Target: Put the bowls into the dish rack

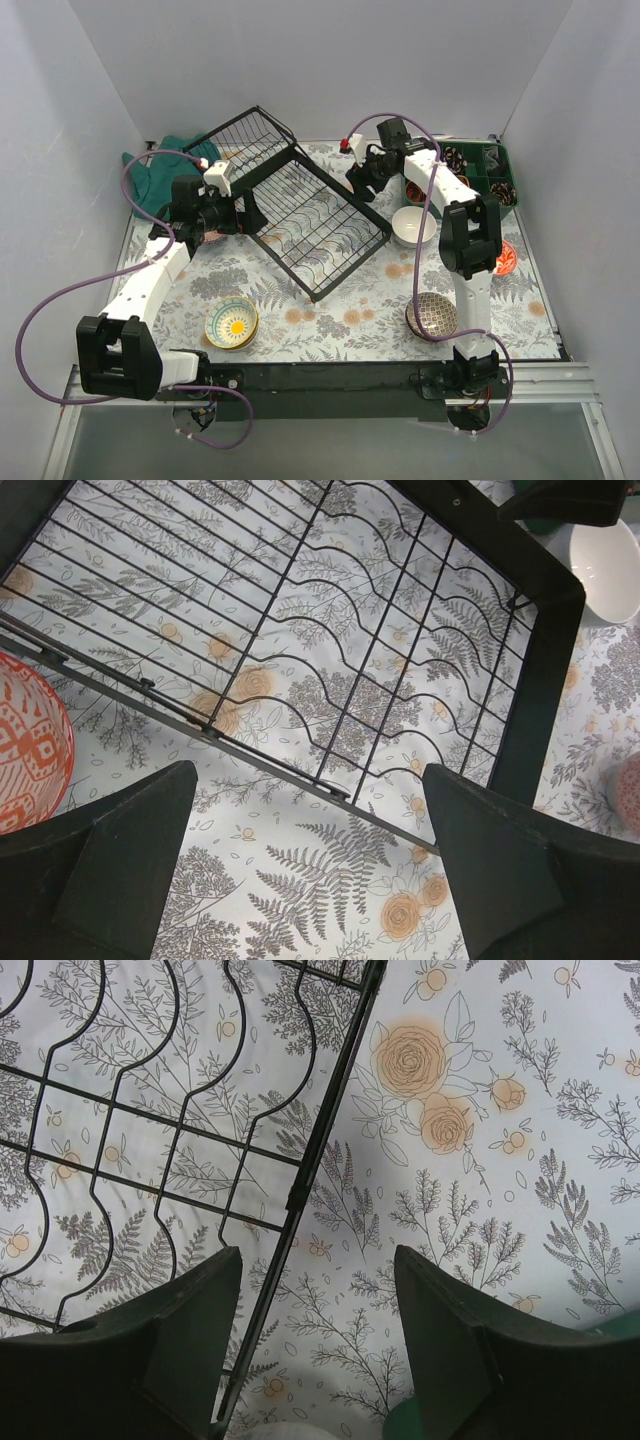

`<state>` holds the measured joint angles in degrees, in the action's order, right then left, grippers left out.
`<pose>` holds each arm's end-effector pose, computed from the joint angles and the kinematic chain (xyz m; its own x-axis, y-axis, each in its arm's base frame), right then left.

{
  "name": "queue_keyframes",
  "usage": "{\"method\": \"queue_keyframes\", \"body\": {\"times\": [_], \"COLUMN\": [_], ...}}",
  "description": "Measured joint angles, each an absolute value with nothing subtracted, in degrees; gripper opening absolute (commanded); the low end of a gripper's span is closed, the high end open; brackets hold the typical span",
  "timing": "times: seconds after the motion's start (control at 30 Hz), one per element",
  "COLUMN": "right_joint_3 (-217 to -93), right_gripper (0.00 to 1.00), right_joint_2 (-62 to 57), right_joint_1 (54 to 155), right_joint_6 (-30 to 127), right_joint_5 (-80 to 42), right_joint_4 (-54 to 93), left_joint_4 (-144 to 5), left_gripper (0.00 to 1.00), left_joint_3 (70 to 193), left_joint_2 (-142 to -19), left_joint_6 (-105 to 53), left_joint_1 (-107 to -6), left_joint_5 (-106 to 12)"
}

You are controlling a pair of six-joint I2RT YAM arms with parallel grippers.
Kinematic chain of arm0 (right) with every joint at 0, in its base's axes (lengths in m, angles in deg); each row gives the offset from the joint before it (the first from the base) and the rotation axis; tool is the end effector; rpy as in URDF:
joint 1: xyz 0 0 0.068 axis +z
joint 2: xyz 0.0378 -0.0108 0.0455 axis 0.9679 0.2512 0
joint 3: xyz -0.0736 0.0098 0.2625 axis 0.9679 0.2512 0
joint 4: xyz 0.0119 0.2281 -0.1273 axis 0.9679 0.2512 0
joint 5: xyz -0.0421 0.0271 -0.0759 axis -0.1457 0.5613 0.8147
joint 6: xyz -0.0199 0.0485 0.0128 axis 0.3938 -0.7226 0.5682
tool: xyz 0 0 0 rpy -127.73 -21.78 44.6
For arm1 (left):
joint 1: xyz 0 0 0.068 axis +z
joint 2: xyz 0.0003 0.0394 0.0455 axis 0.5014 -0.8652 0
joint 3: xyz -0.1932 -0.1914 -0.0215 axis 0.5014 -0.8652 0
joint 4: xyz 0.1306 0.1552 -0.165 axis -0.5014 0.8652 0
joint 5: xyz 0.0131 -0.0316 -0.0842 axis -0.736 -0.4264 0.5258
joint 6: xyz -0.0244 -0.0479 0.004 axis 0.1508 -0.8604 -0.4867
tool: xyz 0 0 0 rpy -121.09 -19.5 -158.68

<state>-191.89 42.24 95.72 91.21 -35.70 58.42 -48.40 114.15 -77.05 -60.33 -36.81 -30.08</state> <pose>0.4560 0.1840 0.2410 -0.2866 -0.6788 -0.6761 -0.8841 0.4592 -0.0862 0.2738 -0.0473 0.2858 -0.7280 -0.5682 -0.3835 -0.1105 0.6494 -0.7524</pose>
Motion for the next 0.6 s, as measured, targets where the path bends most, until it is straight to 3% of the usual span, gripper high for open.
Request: {"method": "queue_keyframes", "body": {"times": [0.6], "right_joint_3": [-192.0], "right_gripper": [0.52], "right_joint_2": [44.2], "right_joint_1": [95.7], "right_joint_6": [90.7], "right_joint_5": [-33.7], "right_joint_4": [58.2], "left_joint_4": [-48.3], "left_gripper": [0.98], "left_joint_3": [113.9], "left_joint_2": [-78.6], "left_joint_6": [-59.9], "left_joint_1": [-36.2], "left_joint_5": [-31.0]}}
